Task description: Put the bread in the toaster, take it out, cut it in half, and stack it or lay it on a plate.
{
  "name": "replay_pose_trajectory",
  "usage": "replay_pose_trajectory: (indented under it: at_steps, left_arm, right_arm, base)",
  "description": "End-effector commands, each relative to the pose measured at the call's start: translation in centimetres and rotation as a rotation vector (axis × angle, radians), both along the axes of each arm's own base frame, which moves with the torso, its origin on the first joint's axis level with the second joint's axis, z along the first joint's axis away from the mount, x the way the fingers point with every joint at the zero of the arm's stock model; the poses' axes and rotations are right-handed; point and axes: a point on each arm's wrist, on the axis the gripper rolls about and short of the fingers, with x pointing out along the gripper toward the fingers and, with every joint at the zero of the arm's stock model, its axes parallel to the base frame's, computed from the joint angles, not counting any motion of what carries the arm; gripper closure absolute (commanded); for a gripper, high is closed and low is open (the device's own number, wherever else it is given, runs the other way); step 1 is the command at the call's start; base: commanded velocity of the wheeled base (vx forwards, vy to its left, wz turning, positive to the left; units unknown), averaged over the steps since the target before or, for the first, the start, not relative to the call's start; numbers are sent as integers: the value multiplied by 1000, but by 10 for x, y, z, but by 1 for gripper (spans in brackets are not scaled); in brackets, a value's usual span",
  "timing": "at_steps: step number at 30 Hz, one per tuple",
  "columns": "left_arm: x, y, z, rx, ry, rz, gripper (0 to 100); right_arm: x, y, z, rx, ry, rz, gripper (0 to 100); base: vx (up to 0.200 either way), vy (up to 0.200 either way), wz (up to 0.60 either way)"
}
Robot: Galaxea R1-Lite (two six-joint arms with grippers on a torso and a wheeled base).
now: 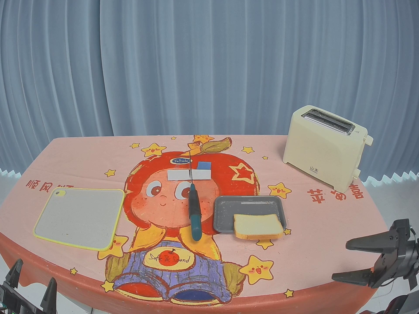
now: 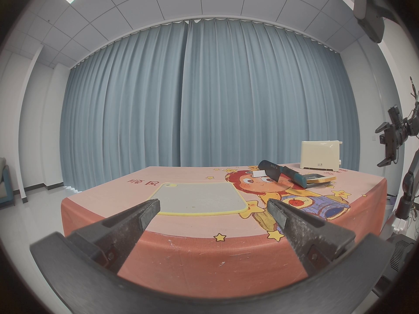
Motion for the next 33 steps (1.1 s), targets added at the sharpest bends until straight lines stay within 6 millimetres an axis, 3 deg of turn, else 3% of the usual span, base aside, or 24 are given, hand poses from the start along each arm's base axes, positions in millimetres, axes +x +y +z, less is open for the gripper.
replay_pose_trajectory:
  at_steps: [1,7,14,25,33]
  left_arm:
    - [1,0,-5,0,17,1,0]
    - [1,0,-5,0,17,1,0]
    - [1,0,-5,0,17,1,0]
    - [1,0,-5,-2,17,1,0]
    - [1,0,-5,0,17,1,0]
  right_arm:
    - [22,19,-12,-47,77,42,0]
    - [32,44,-15,-48,83,128,0]
    - [56,68,-21,-48,155,128,0]
    - [82,99,-42,-78,133,72,0]
    - [92,107,-35,-17,181,13,0]
  base:
    - [0,0,0]
    - [0,0,0]
    - [0,0,0]
    - [0,0,0]
    - [0,0,0]
